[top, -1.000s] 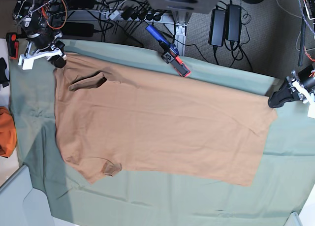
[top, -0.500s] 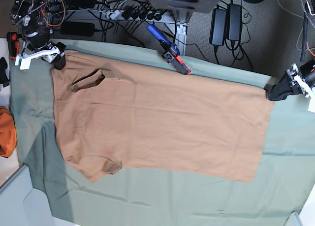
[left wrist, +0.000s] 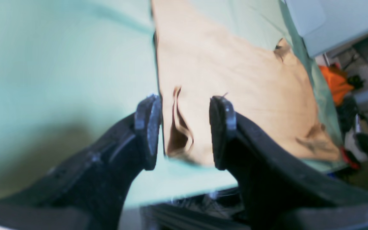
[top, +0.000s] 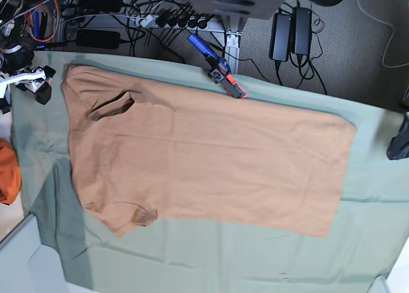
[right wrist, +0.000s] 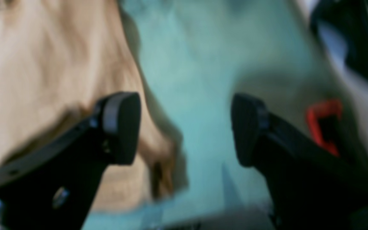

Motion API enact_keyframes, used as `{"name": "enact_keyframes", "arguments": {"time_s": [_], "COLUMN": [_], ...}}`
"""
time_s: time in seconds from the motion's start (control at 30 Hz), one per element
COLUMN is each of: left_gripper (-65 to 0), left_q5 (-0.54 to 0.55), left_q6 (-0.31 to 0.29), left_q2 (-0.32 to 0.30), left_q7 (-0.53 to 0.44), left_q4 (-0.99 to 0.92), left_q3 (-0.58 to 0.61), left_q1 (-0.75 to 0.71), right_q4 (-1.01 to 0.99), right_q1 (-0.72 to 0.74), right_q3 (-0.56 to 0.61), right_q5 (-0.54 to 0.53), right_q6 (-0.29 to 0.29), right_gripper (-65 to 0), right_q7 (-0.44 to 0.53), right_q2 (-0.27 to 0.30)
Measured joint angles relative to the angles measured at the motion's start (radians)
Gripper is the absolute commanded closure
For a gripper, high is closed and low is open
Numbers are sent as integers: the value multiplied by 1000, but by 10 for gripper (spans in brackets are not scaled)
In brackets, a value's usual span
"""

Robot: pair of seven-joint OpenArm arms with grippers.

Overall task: Fold the T-shirt properly
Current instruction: 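Move left gripper to the hem corner and pinch it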

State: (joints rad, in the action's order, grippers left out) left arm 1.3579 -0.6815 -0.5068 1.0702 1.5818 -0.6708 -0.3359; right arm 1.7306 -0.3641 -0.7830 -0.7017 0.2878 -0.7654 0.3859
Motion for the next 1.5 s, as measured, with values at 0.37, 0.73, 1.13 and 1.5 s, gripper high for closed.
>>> {"name": "enact_keyframes", "arguments": {"time_s": [0.37,0.73,1.13,1.5], "left_gripper": [-287,-288,-287,-286], "left_q5": [-514,-650,-625,-695], "left_q6": [2,34,6,22], "left_q2": [-18,13,92,111], "left_q7": [-306,-518,-526,-537], "left_q4": [2,-695,-1004,-1025], "left_q3": [343,604,604,604], "left_q1": [319,768,893,896], "right_q4": [-5,-8,-8,-8], "right_q1": [34,32,31,31], "right_q3": [0,2,2,2], "right_q5": [14,10,0,-2], "right_q6": [0,0,0,0], "right_gripper": [-443,-443,-443,-443], "right_q7": [-21,-22,-25,-25], "right_q2": [22,23,21,21]}}
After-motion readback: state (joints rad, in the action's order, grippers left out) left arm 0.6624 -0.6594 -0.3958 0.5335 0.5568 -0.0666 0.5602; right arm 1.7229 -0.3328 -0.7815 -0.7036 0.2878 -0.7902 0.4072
